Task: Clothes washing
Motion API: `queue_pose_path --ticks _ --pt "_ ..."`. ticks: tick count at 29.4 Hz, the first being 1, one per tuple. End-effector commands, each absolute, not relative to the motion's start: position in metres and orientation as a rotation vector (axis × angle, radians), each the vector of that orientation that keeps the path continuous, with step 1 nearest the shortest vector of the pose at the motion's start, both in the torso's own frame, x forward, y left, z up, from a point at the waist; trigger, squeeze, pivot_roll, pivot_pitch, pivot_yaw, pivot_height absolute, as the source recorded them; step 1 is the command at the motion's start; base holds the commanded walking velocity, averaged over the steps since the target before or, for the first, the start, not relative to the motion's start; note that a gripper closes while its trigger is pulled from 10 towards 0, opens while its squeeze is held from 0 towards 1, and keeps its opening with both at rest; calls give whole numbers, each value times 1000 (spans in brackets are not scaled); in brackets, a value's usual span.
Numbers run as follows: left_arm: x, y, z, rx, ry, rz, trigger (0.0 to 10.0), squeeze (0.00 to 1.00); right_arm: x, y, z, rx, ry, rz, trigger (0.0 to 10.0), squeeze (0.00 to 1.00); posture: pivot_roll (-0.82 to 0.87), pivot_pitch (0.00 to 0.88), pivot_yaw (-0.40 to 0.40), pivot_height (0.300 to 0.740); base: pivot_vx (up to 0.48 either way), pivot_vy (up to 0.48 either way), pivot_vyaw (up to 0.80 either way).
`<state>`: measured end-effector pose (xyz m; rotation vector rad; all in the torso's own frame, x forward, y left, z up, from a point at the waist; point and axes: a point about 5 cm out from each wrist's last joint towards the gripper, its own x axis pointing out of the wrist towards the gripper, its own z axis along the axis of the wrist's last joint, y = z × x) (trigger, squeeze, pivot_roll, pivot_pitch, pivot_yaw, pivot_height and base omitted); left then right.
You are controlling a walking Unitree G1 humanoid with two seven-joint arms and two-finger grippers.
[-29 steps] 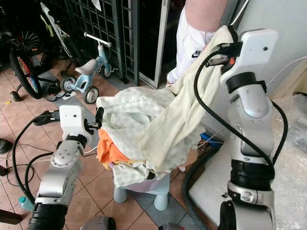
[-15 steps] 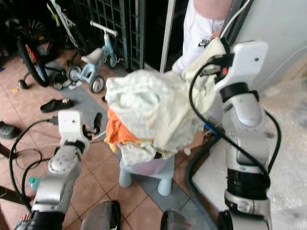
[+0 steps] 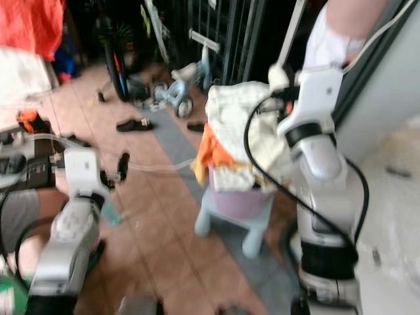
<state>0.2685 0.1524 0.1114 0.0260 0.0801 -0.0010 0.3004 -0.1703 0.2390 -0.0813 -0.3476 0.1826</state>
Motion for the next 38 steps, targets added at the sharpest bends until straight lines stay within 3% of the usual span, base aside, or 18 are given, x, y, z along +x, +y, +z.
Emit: queue_pose_path --ticks 1,19,38 --pt "270 145 116 19 64 -44 10000 0 297 -175 241 -81 -351 154 10000 0 -51 0 -5 740 0 -300 -800" --pt "263 146 111 17 92 -48 10000 0 295 -174 237 -121 -345 140 10000 0 -51 0 -8 740 212 -331 -466" --pt "260 147 110 23 120 -35 10000 0 303 -198 242 -197 -356 24 10000 0 -38 0 -5 740 0 0 -700"
